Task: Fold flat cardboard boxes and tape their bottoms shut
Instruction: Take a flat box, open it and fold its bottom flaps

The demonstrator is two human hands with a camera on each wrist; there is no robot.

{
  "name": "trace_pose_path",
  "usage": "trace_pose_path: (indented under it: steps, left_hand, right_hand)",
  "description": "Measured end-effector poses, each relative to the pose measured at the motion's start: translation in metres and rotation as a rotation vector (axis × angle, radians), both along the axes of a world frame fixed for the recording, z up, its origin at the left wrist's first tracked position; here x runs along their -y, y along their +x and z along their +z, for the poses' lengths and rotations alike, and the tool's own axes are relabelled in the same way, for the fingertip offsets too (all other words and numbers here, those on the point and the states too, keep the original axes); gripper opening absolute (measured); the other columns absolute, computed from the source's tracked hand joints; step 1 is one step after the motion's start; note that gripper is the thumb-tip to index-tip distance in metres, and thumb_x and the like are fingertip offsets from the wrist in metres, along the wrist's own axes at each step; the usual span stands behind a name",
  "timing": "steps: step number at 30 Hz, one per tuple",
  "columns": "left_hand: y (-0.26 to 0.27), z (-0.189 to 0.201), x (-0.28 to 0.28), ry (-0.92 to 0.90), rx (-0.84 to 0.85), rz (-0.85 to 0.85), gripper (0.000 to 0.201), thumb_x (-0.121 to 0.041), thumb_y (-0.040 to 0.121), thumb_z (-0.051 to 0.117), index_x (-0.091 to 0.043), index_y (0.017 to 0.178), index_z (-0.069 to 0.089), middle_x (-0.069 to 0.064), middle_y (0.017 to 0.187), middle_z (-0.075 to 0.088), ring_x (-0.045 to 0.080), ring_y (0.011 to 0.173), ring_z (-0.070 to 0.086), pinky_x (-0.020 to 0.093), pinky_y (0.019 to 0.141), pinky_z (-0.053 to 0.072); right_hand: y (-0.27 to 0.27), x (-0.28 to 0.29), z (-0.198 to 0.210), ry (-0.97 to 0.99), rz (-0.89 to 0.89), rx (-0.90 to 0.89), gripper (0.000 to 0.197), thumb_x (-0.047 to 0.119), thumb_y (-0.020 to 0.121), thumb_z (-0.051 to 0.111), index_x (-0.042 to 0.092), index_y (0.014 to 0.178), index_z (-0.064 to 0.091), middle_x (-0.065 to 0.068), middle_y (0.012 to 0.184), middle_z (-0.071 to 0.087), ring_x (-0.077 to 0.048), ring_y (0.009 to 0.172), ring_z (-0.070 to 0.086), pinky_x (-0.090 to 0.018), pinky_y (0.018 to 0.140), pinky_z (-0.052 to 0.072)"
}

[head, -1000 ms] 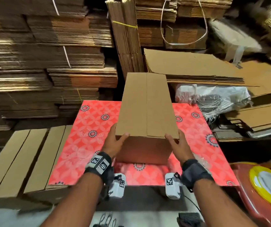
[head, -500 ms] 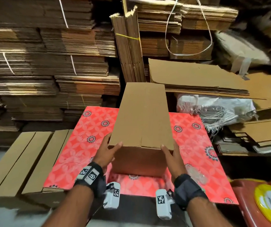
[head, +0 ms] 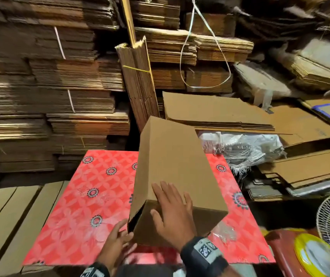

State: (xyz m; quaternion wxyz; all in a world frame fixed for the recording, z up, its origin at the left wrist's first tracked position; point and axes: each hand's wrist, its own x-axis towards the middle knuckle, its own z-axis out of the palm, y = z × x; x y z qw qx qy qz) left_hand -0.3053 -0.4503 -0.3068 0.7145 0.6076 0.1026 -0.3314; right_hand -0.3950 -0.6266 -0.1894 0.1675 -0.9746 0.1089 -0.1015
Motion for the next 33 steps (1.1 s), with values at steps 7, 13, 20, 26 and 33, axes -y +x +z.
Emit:
trace_pose_path:
  steps: [7,13,20,26,33]
  left_hand:
    - [0.008,-0.005,-0.004,0.059,0.071,-0.004,0.079,0.029,0.083,0.055,-0.017,0.146,0.044,0.02,0.141,0.055,0.029,0.102,0.064,0.035,0.063,0.057]
    - [-0.002,0.035,0.0,0.119,0.197,-0.136,0.074,0.026,0.091,0.04,-0.031,0.139,0.045,0.007,0.129,0.059,0.016,0.096,0.062,0.032,0.061,0.055]
    - [-0.001,0.027,0.0,0.192,0.322,-0.174,0.064,-0.001,0.093,0.068,-0.036,0.139,0.04,-0.012,0.121,0.06,0.022,0.115,0.061,0.038,0.089,0.052]
    - [0.005,0.027,0.001,0.188,0.378,-0.196,0.067,-0.039,0.084,0.082,-0.041,0.141,0.046,-0.012,0.127,0.067,0.011,0.118,0.062,0.049,0.104,0.048]
    - [0.003,0.022,0.015,0.156,0.394,-0.211,0.054,-0.034,0.088,0.076,-0.042,0.135,0.051,-0.015,0.128,0.068,0.006,0.12,0.061,0.043,0.105,0.046]
  right_hand:
    - [0.016,-0.026,-0.016,-0.147,0.037,-0.056,0.074,0.048,0.078,0.064,0.036,0.149,0.045,0.006,0.157,0.045,-0.019,0.138,0.052,-0.054,0.102,0.048]
    - [0.041,-0.03,-0.008,-0.185,0.221,-0.346,0.1,0.035,0.093,0.06,0.029,0.162,-0.012,0.002,0.17,-0.018,-0.025,0.156,-0.016,-0.057,0.123,-0.01]
    - [0.017,0.01,-0.027,0.24,-0.015,0.262,0.075,0.026,0.083,0.059,0.023,0.155,0.039,0.0,0.161,0.038,-0.02,0.151,0.029,-0.053,0.121,0.026]
    - [-0.016,0.06,-0.053,0.402,-0.568,0.282,0.105,0.05,0.079,0.079,0.019,0.16,0.018,-0.002,0.167,0.021,-0.022,0.153,0.02,-0.055,0.122,0.018]
    - [-0.033,0.085,-0.073,0.954,-0.324,0.272,0.115,0.042,0.068,0.092,0.044,0.156,0.016,0.021,0.154,0.041,0.004,0.137,0.043,-0.025,0.113,0.035]
